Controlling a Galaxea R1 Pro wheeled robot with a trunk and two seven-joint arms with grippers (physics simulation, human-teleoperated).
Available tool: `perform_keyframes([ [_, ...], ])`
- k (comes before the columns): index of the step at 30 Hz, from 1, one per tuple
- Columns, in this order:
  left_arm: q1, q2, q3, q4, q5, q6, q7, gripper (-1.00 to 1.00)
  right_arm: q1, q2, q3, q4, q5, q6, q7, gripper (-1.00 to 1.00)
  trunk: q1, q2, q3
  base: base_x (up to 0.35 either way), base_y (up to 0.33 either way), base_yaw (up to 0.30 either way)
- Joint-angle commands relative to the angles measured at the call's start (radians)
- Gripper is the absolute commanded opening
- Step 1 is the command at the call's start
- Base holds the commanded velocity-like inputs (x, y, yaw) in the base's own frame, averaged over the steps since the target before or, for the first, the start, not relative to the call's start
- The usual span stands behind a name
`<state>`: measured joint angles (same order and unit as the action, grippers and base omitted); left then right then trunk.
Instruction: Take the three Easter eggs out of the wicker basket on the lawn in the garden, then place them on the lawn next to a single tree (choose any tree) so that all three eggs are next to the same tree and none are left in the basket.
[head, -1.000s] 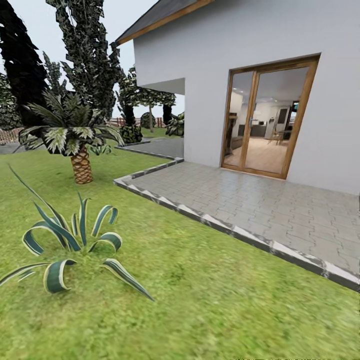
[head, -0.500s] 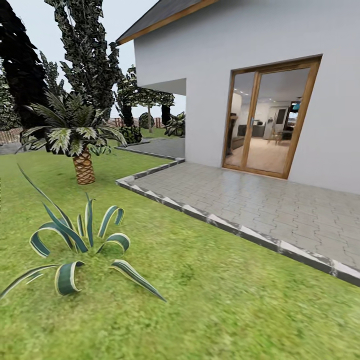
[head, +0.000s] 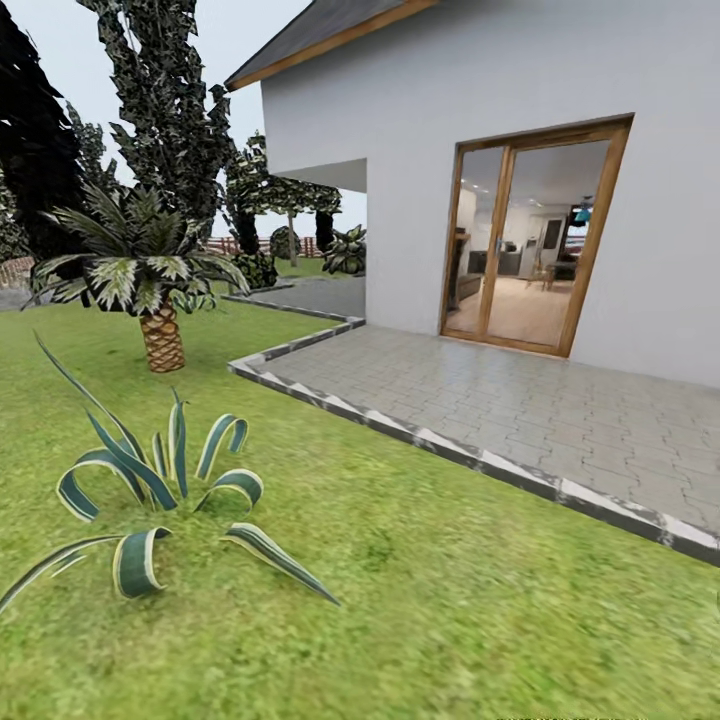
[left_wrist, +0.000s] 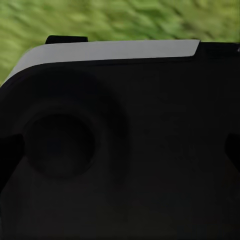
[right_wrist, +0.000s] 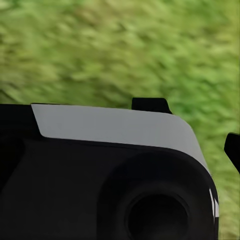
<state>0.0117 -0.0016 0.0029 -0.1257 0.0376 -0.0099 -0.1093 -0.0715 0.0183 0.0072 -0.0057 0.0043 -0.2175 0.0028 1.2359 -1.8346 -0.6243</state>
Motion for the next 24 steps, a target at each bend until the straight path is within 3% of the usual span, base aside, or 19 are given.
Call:
perform_keyframes([
  [1,0.001,0.000,0.000,-0.002,0.004,-0.001,-0.003,1.00,-0.001,0.000,0.000,0.001,0.000,-0.003,0.000,1.00,0.000,0.000,0.000,0.000,0.030,-0.180],
  [24,0.001,0.000,0.000,-0.002,0.004,-0.001,-0.003,1.00,-0.001,0.000,0.000,0.001,0.000,-0.003,0.000,1.00,0.000,0.000,0.021,0.000,0.004,-0.201],
])
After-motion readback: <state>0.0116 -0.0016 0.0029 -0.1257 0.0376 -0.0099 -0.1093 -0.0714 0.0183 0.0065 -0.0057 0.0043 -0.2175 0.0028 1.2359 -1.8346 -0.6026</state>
